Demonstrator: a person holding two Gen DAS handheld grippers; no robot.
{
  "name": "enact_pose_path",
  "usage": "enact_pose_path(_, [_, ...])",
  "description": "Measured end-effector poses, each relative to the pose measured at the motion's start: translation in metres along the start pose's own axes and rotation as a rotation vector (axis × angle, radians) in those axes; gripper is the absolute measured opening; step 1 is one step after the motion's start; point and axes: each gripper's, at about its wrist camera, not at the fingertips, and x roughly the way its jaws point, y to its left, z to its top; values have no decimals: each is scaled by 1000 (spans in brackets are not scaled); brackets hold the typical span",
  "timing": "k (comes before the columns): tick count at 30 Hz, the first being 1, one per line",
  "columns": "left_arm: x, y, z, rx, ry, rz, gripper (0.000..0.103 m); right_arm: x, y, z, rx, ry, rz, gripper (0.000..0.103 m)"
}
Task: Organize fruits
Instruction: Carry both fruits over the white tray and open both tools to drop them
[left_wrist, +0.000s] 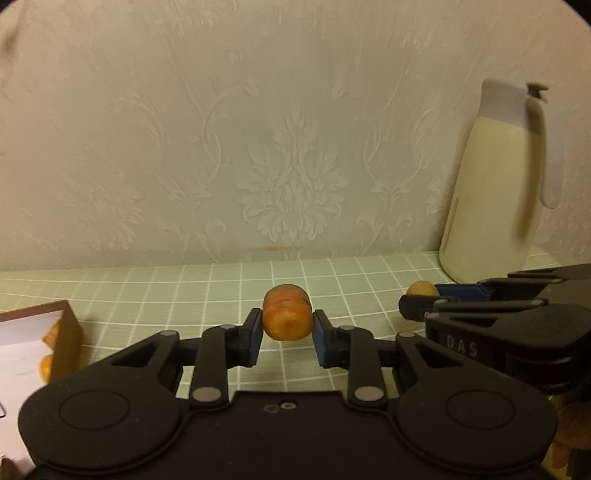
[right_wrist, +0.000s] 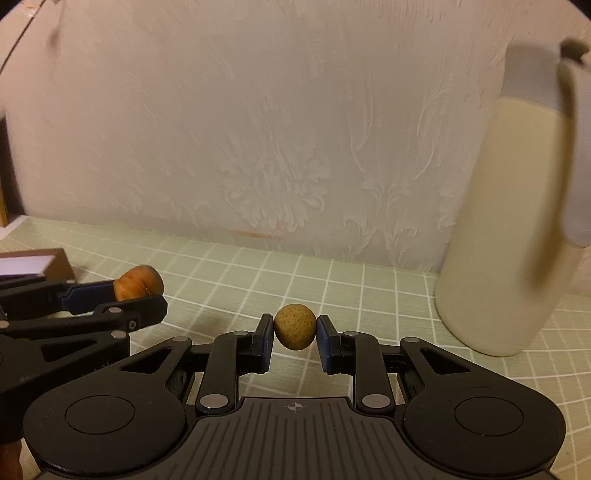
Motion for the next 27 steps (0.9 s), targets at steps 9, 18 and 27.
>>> enact_pose_path(9, [-52,16,-13,-25,-12,18,19,-58,22,2,3,-52,12,25])
enact_pose_path(18, [-90,34,-24,-29,-30,53,19,-98,48,-8,-12,-64,39,25])
enact_pose_path(27, [-138,72,-38,-61,-53,105,19,-122,84,-19,-66,-76,100,25])
